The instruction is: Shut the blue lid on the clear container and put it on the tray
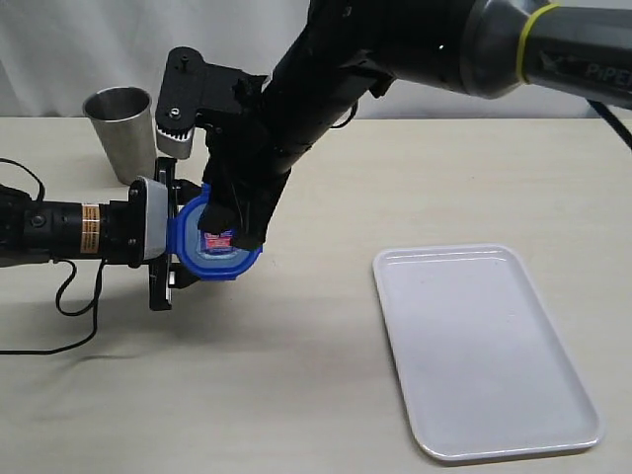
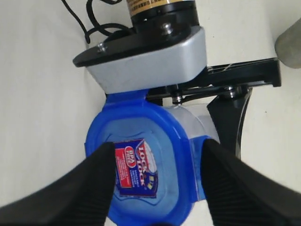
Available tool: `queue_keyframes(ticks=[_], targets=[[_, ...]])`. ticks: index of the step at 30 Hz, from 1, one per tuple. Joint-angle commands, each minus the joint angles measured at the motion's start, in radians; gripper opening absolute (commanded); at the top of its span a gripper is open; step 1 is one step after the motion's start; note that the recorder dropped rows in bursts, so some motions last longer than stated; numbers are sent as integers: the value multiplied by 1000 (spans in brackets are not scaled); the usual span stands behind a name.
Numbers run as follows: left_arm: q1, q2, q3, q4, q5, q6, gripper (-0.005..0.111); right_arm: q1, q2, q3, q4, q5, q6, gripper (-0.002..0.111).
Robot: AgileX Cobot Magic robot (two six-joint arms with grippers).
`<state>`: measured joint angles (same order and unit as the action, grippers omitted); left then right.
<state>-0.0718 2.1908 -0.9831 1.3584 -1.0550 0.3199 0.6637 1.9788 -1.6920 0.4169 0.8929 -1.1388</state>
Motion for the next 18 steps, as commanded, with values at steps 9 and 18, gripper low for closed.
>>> queue_keyframes(ticks=[9,18], targets=[[-3,-5,-1,-11,-50,-66,0,1,93,-18,-16,113,22,47],[-3,-5,-1,-22,-81,-163,0,1,151,-18,-14,189,43,45]])
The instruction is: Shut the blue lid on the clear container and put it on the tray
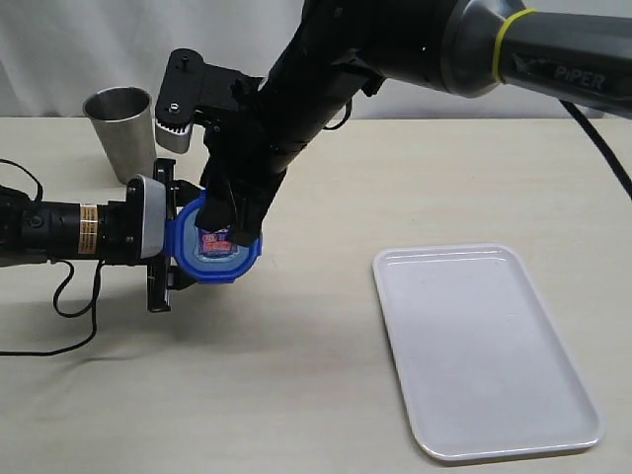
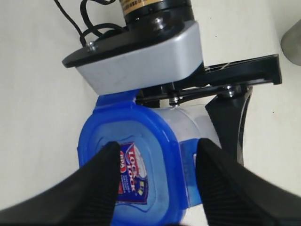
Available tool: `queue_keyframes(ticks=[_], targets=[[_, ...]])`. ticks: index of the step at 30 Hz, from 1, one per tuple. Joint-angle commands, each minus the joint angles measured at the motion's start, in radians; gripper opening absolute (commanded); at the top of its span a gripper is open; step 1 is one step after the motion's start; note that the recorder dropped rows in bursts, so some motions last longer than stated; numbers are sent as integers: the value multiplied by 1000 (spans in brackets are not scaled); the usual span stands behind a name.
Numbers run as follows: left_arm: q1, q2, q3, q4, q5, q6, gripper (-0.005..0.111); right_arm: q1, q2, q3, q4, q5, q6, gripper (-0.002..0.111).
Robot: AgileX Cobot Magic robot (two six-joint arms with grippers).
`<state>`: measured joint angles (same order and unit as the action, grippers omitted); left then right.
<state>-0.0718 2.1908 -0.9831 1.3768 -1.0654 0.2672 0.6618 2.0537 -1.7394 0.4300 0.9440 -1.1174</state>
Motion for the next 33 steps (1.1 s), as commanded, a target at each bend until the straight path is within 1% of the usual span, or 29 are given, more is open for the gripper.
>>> queue_keyframes(ticks=[1,11,18,23,25,30,33], targets=[[-3,-5,-1,-40,-71,-110,0,3,84,30,-27,145,24,44],[-3,-5,-1,-40,-87,-127,0,3,119,30,-32,209,26,44],[-3,-5,-1,-52,-101,-164,0,3,113,25,-37,145,26,44],[-3,-5,-1,-80,-99,-226,0,1,77,-43,-64,133,68,45],[-3,-5,-1,-80,-99,-245,0,-2,55,-78,-64,110,102,45],[-3,-5,-1,-103,-99,-313,0,-2,-4,-135,-70,-15,195,45],[-3,-5,-1,-142,-97,-363,0,-2,-37,-149,-95,-89,317,45]])
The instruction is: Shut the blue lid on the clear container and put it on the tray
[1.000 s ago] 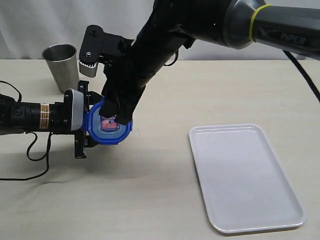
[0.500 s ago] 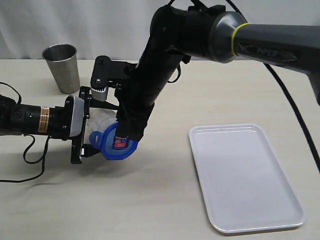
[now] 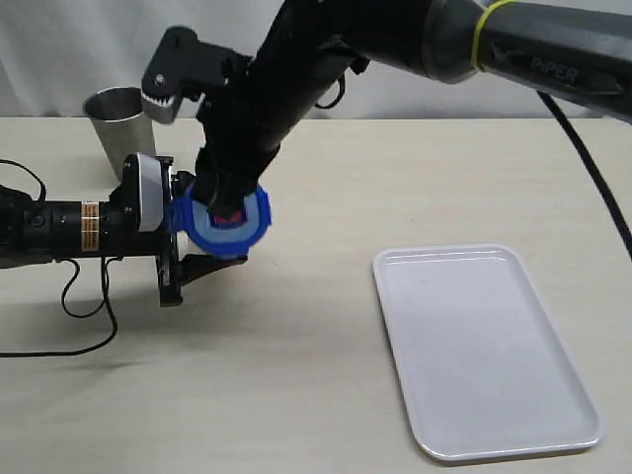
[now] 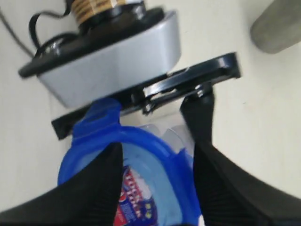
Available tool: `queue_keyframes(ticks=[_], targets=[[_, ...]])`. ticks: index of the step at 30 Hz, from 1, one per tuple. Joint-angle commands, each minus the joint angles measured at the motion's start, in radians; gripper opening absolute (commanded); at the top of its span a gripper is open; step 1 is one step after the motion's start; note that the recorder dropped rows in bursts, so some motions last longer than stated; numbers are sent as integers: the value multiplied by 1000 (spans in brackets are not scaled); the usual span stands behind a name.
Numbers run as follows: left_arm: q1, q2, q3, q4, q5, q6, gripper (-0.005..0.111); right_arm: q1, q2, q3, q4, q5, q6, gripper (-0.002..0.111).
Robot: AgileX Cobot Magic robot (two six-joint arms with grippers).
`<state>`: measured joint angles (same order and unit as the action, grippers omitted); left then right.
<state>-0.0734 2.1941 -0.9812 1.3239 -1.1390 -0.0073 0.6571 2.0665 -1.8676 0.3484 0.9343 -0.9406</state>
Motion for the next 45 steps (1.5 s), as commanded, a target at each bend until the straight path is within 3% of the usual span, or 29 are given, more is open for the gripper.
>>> queue_keyframes(ticks=[1,7,11,15,21,27,37,45], targets=[[-2,-9,-2,-101,-21,-100,0,3,-59,-23,-31,-95,192,45],[-2,-9,-2,-197,-23,-229,0,3,-89,-23,-148,-87,560,45],[-2,-9,-2,-238,-31,-393,0,8,-71,-21,-148,-27,583,45],[-2,-9,-2,-240,-55,-496,0,8,-37,-21,-148,-109,671,45],[-2,-9,-2,-233,-48,-517,0,8,24,-70,-69,-176,688,45],[-2,-9,-2,-230,-46,-517,0,8,78,-151,-78,-69,675,45],[-2,-9,-2,-230,-46,-513,0,4,96,-161,-364,19,833,45],[-2,-11,-2,-228,-42,-514,0,-41,150,-161,-367,56,843,45]])
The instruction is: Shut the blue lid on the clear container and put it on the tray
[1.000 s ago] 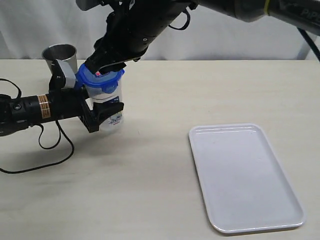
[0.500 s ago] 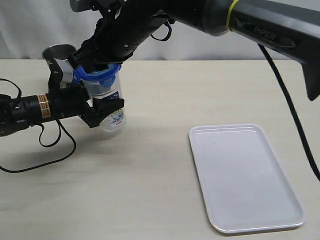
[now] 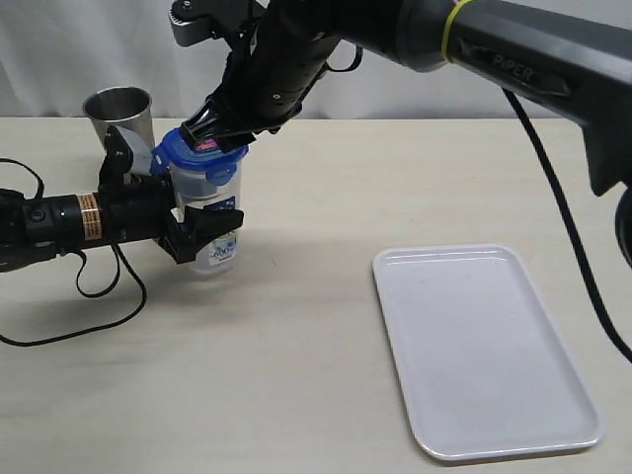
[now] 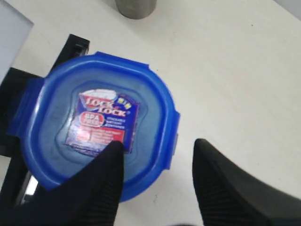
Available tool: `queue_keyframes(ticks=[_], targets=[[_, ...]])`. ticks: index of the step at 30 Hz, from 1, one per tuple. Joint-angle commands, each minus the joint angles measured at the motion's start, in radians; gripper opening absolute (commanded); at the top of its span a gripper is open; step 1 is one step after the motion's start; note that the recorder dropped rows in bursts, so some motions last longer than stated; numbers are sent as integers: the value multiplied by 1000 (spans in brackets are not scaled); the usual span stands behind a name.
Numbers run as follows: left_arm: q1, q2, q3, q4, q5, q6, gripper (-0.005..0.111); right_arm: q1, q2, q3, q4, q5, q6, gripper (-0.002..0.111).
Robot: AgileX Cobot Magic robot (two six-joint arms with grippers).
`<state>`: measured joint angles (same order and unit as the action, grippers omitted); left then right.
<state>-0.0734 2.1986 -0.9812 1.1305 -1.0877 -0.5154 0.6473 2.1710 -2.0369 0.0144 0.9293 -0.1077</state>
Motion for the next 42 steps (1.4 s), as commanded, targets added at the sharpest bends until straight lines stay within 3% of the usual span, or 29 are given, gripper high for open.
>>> queue_keyframes(ticks=[1,14,23,29,32,42], targets=[[-2,-15,-2,-34,-93,-5,0,-39,50,9,-37,61,15,45],[-2,-15,-2,-36,-93,54,0,-74,48,-16,-27,72,-11,45],[-2,-15,-2,-43,9,77,0,-74,48,-208,7,132,-11,45],[-2,-15,-2,-43,14,99,0,-74,48,-371,256,217,-101,45],[-2,-15,-2,-43,16,99,0,-59,48,-373,368,249,-157,45],[-2,-15,-2,-32,15,101,0,76,151,-373,-5,279,-57,45]])
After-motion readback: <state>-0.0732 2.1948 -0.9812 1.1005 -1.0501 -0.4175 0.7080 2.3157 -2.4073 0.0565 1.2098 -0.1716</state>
